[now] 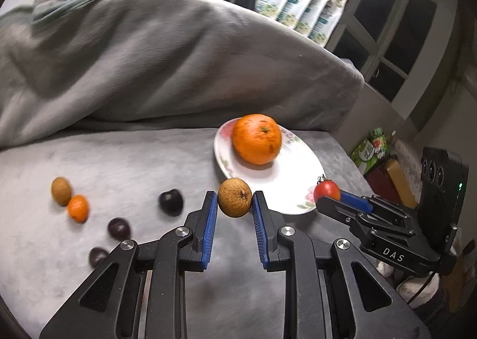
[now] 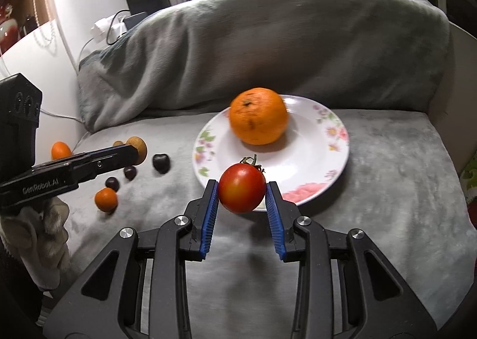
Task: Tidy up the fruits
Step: 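Carry kiwi and tomato to the plate and open both grippers to release them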
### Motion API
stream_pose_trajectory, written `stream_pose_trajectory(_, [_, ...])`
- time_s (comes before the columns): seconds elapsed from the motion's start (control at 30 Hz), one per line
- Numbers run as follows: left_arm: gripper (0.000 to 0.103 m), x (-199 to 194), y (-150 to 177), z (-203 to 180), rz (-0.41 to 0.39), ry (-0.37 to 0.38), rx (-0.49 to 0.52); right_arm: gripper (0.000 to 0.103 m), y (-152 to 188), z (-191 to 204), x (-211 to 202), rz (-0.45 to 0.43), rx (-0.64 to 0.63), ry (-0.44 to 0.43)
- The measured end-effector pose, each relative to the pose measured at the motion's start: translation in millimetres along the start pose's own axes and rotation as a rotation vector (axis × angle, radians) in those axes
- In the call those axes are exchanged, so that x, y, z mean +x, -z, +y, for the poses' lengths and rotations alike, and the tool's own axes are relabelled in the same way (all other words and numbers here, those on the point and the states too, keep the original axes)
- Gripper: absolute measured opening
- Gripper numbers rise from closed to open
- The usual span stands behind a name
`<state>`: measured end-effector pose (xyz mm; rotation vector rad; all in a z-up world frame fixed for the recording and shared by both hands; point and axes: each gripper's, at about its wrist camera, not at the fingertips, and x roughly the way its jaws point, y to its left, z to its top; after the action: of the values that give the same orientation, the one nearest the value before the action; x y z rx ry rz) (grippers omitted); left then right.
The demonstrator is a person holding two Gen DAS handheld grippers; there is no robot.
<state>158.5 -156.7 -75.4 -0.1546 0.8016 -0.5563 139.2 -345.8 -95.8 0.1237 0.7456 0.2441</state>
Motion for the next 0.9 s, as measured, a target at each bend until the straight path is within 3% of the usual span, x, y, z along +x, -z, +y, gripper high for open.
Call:
stream_pose_trajectory(0.3, [0.022, 31.1, 0.5, -44.9, -0.002, -0.093, 0.194, 0.034, -2.2, -22.8, 5.5, 0.014, 0.025, 0.027])
stream_pose_trajectory(0.9, [0.023, 54.2, -0.6, -53.6, 0.047, -0.083, 0.204, 0.034, -7.2, -48.0, 19.4, 0.03, 0.053, 0.063])
